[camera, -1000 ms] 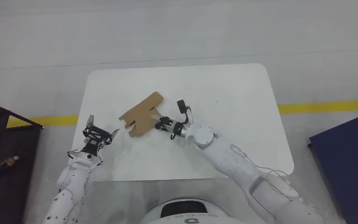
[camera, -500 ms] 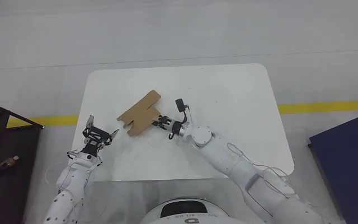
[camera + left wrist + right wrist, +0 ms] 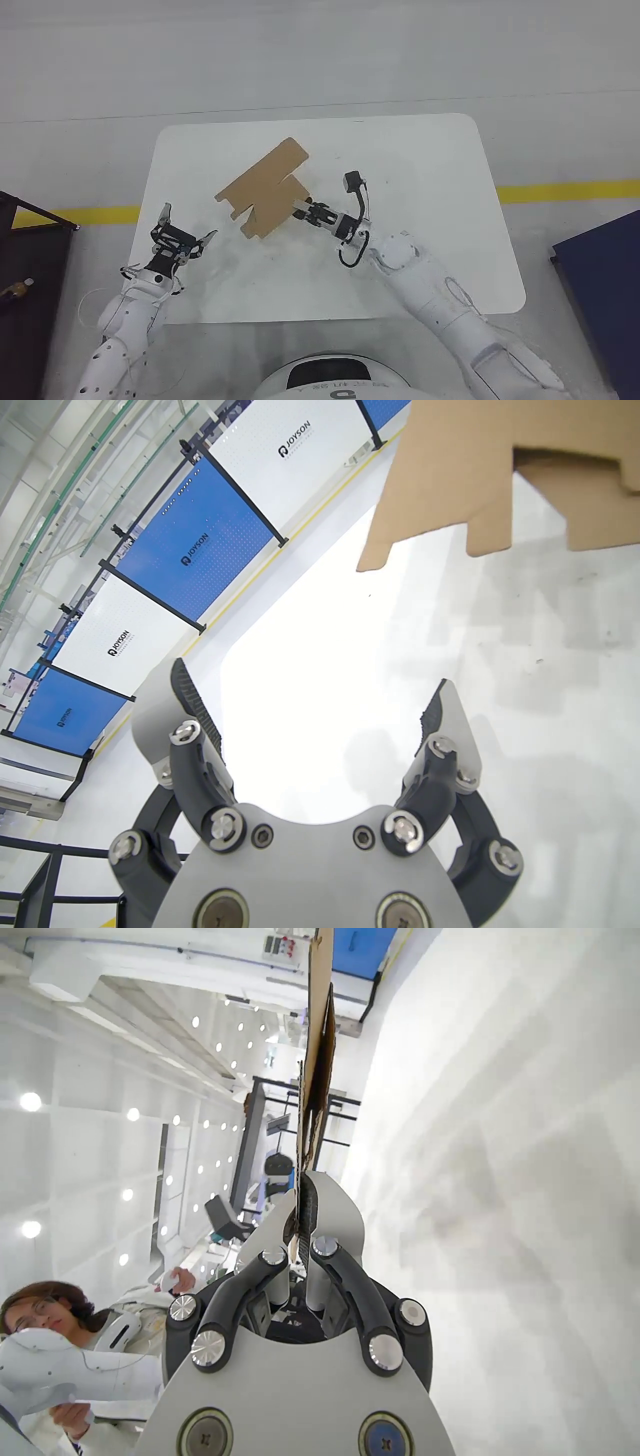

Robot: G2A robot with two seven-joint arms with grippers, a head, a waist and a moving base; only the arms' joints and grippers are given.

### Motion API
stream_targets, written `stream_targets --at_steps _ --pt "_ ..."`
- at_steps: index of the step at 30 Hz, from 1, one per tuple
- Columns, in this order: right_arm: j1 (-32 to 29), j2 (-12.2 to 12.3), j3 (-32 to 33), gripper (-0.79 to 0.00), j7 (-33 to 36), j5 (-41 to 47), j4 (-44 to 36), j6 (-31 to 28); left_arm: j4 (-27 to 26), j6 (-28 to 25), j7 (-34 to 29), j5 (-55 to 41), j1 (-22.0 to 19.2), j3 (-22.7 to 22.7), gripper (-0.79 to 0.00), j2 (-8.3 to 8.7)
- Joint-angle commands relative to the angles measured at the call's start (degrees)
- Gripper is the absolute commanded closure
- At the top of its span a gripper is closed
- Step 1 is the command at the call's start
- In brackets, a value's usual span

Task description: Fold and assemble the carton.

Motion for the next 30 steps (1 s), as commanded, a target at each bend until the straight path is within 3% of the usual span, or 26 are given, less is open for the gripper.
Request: stream_targets --at_steps 1,4,7,14,16,19,23,30 --pt "0.2 0.0 -0.1 0.000 0.0 0.1 2.5 0.0 0.0 0.0 0.0 0.0 0.0 0.0 -0.785 0.00" --pt "0.2 0.0 -0.1 0.000 0.0 0.1 2.5 0.0 -0.1 0.0 0.0 -0.6 -0.1 0.1 -0.785 -0.06" --pt "-0.2 0.2 1.3 0.000 -1.7 1.5 2.6 0.3 0.8 -2.7 -2.1 -7.2 -0.8 -0.3 -0.785 -0.32" --pt "-3.4 1.8 6.3 0.000 3.3 6.2 -0.3 -1.8 3.6 -24.4 -13.4 -36.0 -2.3 -4.7 -0.785 -0.18" --pt "-4.0 2.1 6.9 0.000 3.5 5.4 -1.5 -2.0 4.6 -31.3 -19.2 -45.2 -2.8 -4.9 -0.785 -0.05" --pt "-4.8 2.4 7.3 0.000 3.2 4.1 -3.1 -1.8 5.8 -37.4 -28.6 -58.1 -4.1 -4.1 -0.785 0.12" --pt "-5.3 2.5 7.2 0.000 1.5 2.1 -4.3 -0.2 4.6 -38.0 -37.1 -64.6 -5.9 -3.4 -0.785 0.51" --pt "-5.4 2.5 7.2 0.000 1.3 2.0 -4.5 0.1 3.7 -37.2 -37.6 -63.6 -6.1 -3.5 -0.785 0.59"
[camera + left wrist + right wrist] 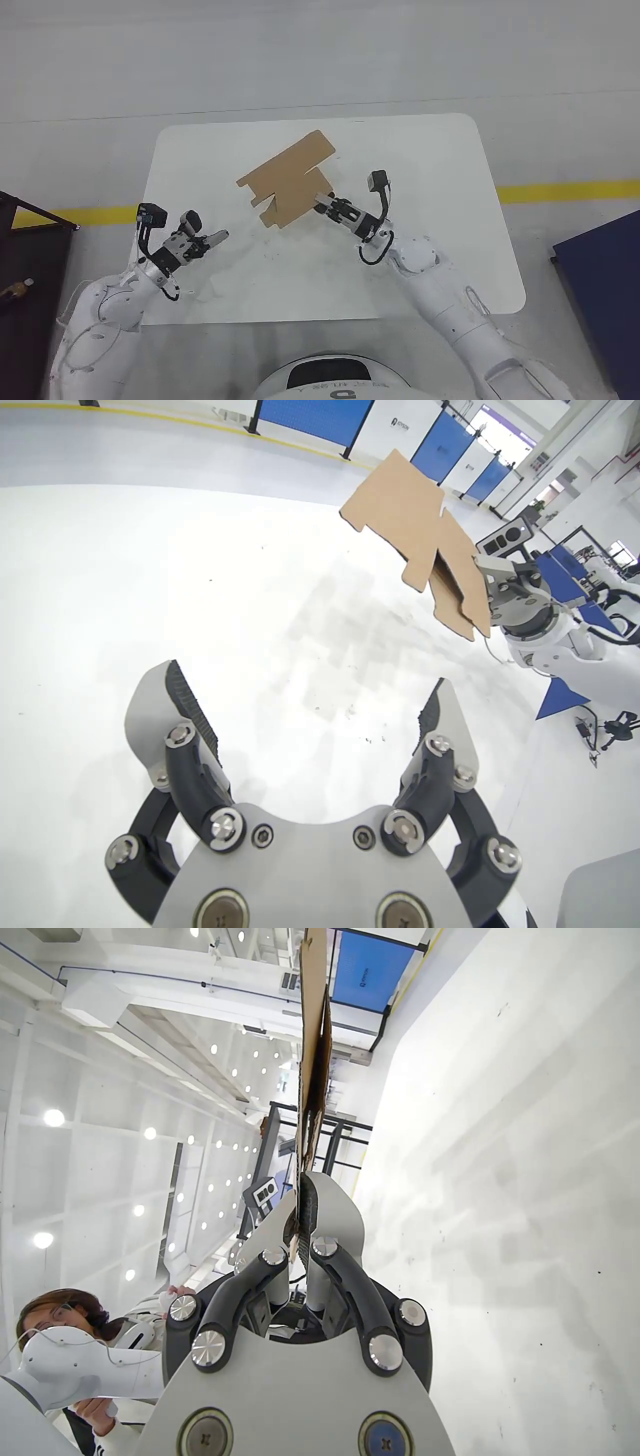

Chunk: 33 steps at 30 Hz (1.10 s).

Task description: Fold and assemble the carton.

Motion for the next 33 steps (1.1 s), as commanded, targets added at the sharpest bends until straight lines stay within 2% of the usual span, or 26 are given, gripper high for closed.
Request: stream_targets --at_steps 1,3,5,10,14,18,22,27,33 --pt "0.0 0.0 0.0 0.000 0.0 0.0 0.0 0.0 0.0 0.0 0.0 0.0 0.0 0.0 -0.785 0.00" --pt "0.0 0.0 0.0 0.000 0.0 0.0 0.0 0.0 0.4 -0.1 0.1 -2.5 0.2 0.9 -0.785 -0.16" --pt "-0.6 -0.1 -0.2 0.000 -0.4 2.0 -0.8 0.7 2.7 -0.9 -3.5 -14.4 0.1 2.6 -0.785 -0.32" --pt "-2.4 0.7 2.1 0.000 0.0 -0.5 -3.6 -2.5 6.3 3.1 -26.0 -47.0 -2.4 3.3 -0.785 0.81" --pt "-5.0 1.5 4.8 0.000 -2.9 -4.7 -7.8 -9.7 8.3 5.4 -37.9 -58.2 -4.9 3.1 -0.785 1.58" --pt "-8.3 2.2 7.7 0.000 -4.5 -5.4 -12.9 -16.6 9.3 6.1 -44.2 -64.7 -6.5 4.2 -0.785 1.80" --pt "-11.4 2.9 10.2 0.000 -5.3 -7.2 -17.7 -21.0 9.1 6.3 -46.7 -66.7 -7.6 4.8 -0.785 1.97" --pt "-14.0 3.1 12.7 0.000 -10.0 -11.0 -21.6 -22.5 7.1 7.8 -49.0 -69.9 -8.4 5.3 -0.785 2.17" --pt "-14.0 3.1 12.7 0.000 -10.0 -11.0 -21.6 -22.5 5.2 9.4 -48.9 -69.7 -9.5 5.4 -0.785 2.41"
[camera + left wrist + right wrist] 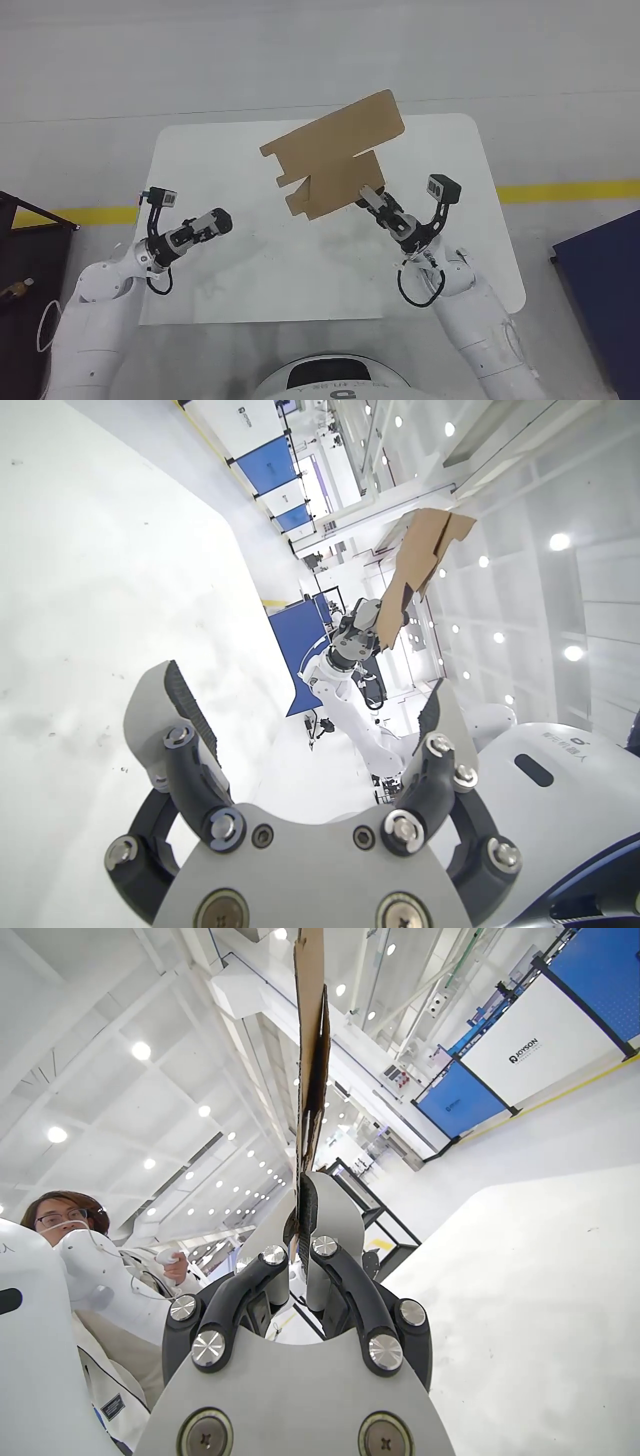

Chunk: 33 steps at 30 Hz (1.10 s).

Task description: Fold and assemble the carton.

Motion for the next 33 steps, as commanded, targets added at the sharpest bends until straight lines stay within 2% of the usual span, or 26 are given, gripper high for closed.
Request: stream_targets --at_steps 1,7,10,15,20,27,33 --pt "0.0 0.0 0.0 0.000 0.0 0.0 0.0 0.0 -0.5 0.1 0.0 0.1 -0.2 0.3 -0.785 0.04" --pt "0.0 0.0 0.1 0.000 -0.3 0.0 -0.1 0.2 -0.8 0.4 0.3 -0.1 -0.7 0.9 -0.785 0.14" --pt "-1.3 0.3 2.0 0.000 -2.6 1.9 -2.6 -0.8 -1.1 0.3 -0.1 -0.8 -0.6 0.6 -0.785 0.30" --pt "-3.5 0.9 4.5 0.000 -1.9 0.2 -5.8 -0.7 -2.7 1.2 -1.9 -3.6 -1.0 1.0 -0.785 0.41" --pt "-4.5 1.1 4.9 0.000 -2.7 -1.2 -7.7 -1.2 -6.1 2.0 -2.0 -3.0 -2.9 2.4 -0.785 0.39" --pt "-4.5 1.2 4.7 0.000 -3.8 -4.8 -7.2 0.1 -9.5 2.9 -1.1 -4.1 -3.3 4.1 -0.785 0.27" --pt "-4.6 1.3 3.5 0.000 -3.8 -6.8 -7.1 0.3 -13.5 2.7 2.9 -1.8 -6.2 6.9 -0.785 -0.21"
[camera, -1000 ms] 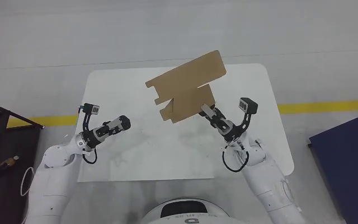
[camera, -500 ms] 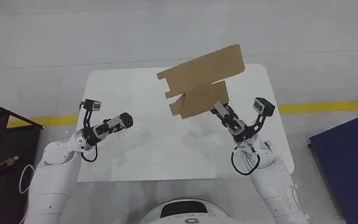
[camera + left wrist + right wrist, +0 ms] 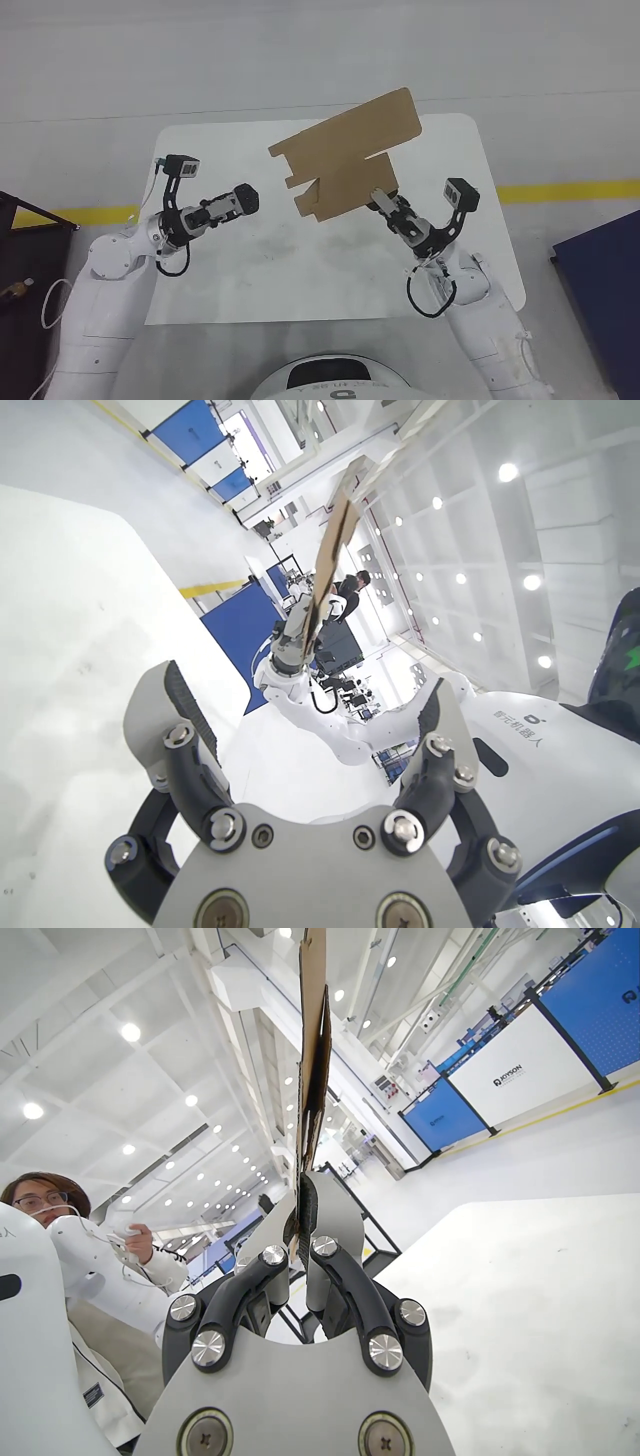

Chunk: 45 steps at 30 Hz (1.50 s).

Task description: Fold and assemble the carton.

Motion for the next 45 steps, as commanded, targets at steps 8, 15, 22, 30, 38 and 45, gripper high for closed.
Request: stream_targets --at_steps 8,15,22,30,38,45 --pt "-0.7 0.3 0.2 0.000 -1.7 -2.5 -0.5 0.2 -0.2 0.9 6.5 6.9 -5.7 5.7 -0.727 -0.94" --pt "-1.3 0.5 0.2 0.000 -2.6 -3.1 -0.7 0.4 0.2 0.3 9.7 10.7 -8.6 9.6 -0.662 -1.64" --pt "-2.0 0.9 0.3 0.000 -2.6 -2.3 -0.9 0.3 1.4 0.5 12.0 13.7 -10.7 12.7 -0.523 -2.21" --pt "-2.2 1.3 0.0 0.000 -2.0 -1.8 -0.8 -0.1 2.4 0.5 12.9 13.7 -12.2 14.4 -0.314 -2.56" --pt "-2.0 1.7 -0.3 0.000 -0.5 -1.7 -0.6 0.3 3.9 1.0 10.9 11.4 -13.6 16.0 -0.299 -2.79" --pt "-2.6 2.1 -0.2 0.000 -0.3 -1.9 -1.2 -0.1 4.7 0.9 10.3 10.3 -14.4 16.9 0.000 -2.99"
